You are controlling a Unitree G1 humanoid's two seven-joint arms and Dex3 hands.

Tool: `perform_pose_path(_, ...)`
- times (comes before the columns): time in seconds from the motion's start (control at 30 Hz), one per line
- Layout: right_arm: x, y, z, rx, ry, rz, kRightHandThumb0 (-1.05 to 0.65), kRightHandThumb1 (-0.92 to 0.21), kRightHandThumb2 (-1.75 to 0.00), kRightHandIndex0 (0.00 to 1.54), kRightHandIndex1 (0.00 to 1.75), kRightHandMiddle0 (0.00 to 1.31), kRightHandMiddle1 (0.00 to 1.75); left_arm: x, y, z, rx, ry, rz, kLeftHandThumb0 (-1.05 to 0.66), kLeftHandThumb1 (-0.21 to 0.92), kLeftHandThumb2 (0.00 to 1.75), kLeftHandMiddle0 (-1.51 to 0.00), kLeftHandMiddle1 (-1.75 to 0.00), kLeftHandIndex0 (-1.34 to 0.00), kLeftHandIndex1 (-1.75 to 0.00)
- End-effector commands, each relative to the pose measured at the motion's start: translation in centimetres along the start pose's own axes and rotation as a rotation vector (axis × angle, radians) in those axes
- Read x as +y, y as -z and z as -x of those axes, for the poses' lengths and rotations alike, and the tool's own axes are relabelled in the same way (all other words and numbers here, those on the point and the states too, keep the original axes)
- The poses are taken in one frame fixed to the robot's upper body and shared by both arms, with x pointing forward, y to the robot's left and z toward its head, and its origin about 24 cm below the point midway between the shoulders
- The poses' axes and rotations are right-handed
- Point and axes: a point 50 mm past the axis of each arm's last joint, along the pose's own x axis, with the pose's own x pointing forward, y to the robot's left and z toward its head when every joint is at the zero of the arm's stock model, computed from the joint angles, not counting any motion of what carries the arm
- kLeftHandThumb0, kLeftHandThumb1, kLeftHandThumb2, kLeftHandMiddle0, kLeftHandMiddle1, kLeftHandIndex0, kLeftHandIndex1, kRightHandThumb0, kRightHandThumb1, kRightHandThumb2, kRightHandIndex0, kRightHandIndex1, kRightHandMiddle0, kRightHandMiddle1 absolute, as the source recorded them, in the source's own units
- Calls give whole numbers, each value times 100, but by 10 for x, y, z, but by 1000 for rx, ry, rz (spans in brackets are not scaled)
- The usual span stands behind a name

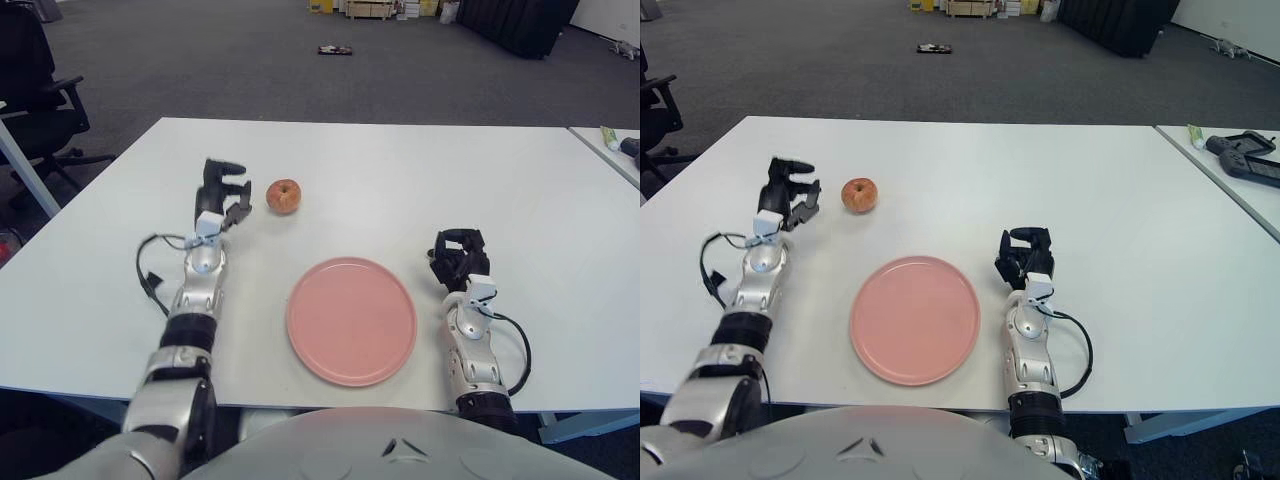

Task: Put the apple into the plate.

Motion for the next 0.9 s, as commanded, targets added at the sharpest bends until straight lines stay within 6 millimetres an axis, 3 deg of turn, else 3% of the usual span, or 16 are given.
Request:
perform_pose_path(0.0,5,11,5,69,10,-23,-36,-82,-66,44,150,25,175,-1,-5,-7,-56,37,-112,-1,77,64,-50,-137,-19,-175)
perform_pose_path(0.27,5,11,6,60,4,-26,-36,-81,-68,46,149,26,175,-4,-11,-22,-78,144,-280,-1,90,45,-42,-139,-12,-175)
perform_pose_path(0.4,5,11,6,57,0,-23,-36,-81,-68,47,148,26,175,-6,-12,-38,-48,220,-455,-54,72,68,-10,-104,-3,-120)
perform_pose_path(0.53,4,12,6,65,4,-23,-36,-81,-68,47,148,26,175,-10,-11,-46,-43,257,-568,-69,66,72,-3,-92,-1,-100)
perform_pose_path(0.63,4,12,6,71,10,-20,-36,-81,-68,45,148,26,175,-13,-10,-48,-51,303,-679,-81,65,64,-1,-69,0,-73)
perform_pose_path(0.87,3,12,6,75,17,-24,-36,-83,-66,43,149,25,175,-20,-9,-53,-42,421,-816,-90,66,56,0,-34,0,-33)
